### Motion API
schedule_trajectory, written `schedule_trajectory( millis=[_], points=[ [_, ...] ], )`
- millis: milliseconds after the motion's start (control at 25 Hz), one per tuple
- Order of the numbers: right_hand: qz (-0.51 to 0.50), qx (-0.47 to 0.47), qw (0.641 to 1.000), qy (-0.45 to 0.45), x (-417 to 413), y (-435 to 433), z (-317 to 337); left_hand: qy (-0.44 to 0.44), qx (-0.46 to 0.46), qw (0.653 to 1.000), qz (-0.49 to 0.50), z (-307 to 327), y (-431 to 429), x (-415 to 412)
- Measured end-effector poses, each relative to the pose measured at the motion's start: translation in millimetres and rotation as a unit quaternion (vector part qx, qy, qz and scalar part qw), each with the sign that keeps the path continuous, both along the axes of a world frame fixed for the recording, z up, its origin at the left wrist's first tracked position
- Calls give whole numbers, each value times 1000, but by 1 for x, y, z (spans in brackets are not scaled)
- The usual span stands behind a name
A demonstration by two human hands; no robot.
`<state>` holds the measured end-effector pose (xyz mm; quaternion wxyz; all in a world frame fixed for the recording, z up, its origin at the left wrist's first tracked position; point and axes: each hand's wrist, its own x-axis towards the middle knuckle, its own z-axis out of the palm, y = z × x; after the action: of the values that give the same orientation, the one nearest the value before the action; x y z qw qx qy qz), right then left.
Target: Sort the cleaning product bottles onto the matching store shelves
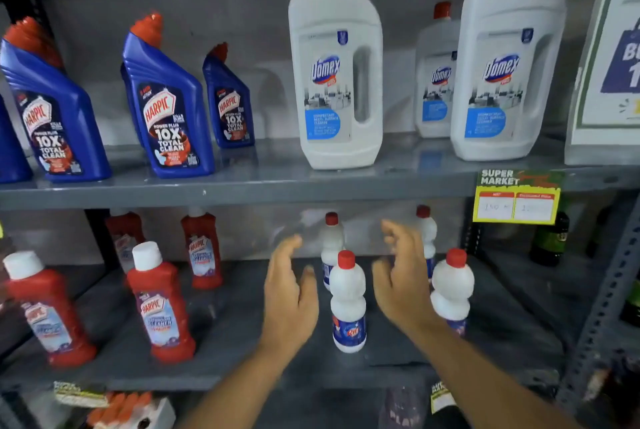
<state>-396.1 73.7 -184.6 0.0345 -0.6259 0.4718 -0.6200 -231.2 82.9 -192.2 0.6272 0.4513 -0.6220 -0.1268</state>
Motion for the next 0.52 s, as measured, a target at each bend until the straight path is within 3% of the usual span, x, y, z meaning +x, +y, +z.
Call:
schedule_trajectory(
  millis=[120,200,280,320,520],
  points=[
    [9,258,963,-75,2,-10,-83,48,212,975,-35,-67,-7,-16],
    [72,376,918,-107,11,-21,-110,69,367,926,-48,-85,-20,-26],
    [148,377,905,-133,18,-35,-136,47,437,895,-77,-99,-36,-27],
    [159,367,904,-150,22,-43,-151,27,429,898,-91,-106,-42,-25],
    [90,325,930,-148,45,-40,-164,9,401,907,-126,-119,-46,-16]
  ],
)
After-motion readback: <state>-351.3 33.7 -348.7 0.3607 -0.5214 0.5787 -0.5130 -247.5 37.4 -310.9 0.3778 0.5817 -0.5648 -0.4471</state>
